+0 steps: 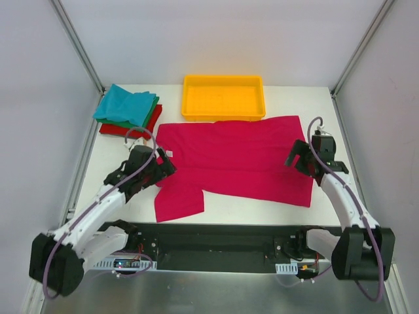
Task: Fold and stack the t-shirts
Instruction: Flatten out the tshirt
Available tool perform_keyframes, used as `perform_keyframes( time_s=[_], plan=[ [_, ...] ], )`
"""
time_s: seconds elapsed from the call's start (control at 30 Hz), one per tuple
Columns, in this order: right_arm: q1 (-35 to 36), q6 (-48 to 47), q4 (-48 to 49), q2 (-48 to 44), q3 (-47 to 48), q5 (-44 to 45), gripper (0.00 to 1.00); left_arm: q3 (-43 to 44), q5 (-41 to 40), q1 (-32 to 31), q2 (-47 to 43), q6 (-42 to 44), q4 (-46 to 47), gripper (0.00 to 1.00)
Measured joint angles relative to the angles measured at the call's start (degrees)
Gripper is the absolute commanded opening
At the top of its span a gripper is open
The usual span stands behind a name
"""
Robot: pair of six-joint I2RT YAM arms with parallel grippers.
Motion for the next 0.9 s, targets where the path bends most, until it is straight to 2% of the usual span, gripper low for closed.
perform_keyframes(
  time_s=[0.17, 0.27, 0.33, 0.47, 0.5, 0.53, 0.67, 0.9],
  plan=[
    [-0.15, 1.16, -0.15, -8.26, -4.63, 0.33, 0.96, -6.14, -2.03, -1.46, -14.14, -6.38, -10.56, 0.96],
    [-1.07, 1.75, -0.68, -8.81, -5.88, 0.61, 0.96, -9.31, -2.78, -4.92, -18.18, -11.47, -18.05, 0.90],
    [-1.49, 1.99, -1.03, -8.81, -6.08, 0.96, 0.96, -10.78, -3.02, -7.56, -19.41, -14.95, -21.81, 0.82],
    [-1.86, 2.19, -1.31, -8.57, -6.08, 1.33, 0.96, -12.07, -3.37, -12.48, -17.66, -19.93, -26.14, 0.71],
    [-1.99, 2.19, -1.44, -8.37, -6.08, 1.36, 0.96, -12.07, -3.41, -13.31, -16.65, -20.81, -26.62, 0.63],
    [-2.12, 2.19, -1.55, -8.15, -6.08, 1.38, 0.96, -12.07, -3.43, -14.38, -15.30, -21.59, -27.06, 0.59],
    [-2.58, 2.19, -2.12, -7.26, -6.08, 1.57, 0.96, -12.07, -3.63, -17.29, -11.30, -24.17, -28.28, 0.51],
    [-2.89, 2.19, -2.21, -5.88, -6.08, 1.99, 0.96, -12.07, -3.89, -18.16, -10.47, -25.46, -28.17, 0.49]
  ],
)
